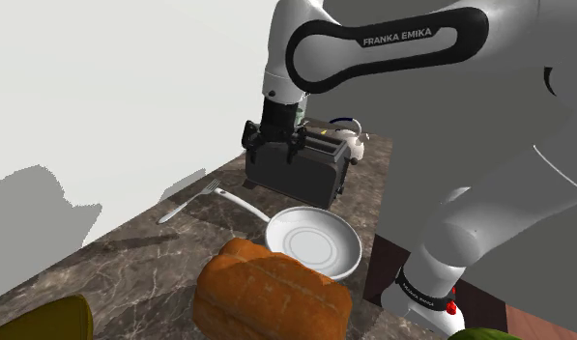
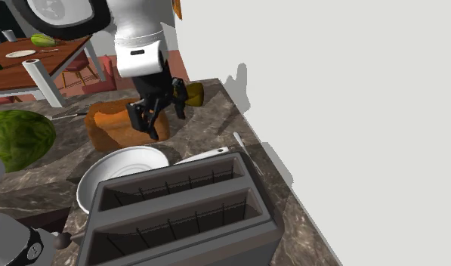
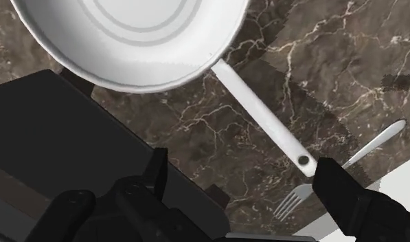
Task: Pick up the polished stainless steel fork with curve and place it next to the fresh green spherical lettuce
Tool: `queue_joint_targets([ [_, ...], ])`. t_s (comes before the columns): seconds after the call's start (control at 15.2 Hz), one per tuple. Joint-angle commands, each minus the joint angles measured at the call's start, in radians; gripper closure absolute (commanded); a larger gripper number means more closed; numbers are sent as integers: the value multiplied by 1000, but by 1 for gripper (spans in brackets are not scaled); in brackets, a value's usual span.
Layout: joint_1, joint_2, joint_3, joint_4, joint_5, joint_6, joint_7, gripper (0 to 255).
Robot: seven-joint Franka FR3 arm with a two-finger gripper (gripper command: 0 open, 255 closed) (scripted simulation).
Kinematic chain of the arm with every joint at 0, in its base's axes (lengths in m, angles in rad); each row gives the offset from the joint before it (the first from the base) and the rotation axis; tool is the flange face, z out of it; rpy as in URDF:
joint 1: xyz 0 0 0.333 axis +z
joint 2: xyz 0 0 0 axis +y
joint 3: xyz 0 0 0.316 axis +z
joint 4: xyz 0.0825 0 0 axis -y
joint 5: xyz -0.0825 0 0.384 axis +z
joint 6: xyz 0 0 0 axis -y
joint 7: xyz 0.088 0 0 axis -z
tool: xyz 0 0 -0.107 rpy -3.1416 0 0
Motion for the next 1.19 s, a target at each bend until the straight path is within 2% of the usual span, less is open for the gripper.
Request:
queue_joint_targets([
  [0.0,-26,80,48,39,-22,41,109,0],
  [0.26,-72,253,125,129,-106,104,323,0],
  [0.53,-89,443,168,243,-230,139,547,0],
  [0.86,-47,675,144,416,-382,138,797,0],
  [1.12,10,843,89,575,-462,116,951,0],
])
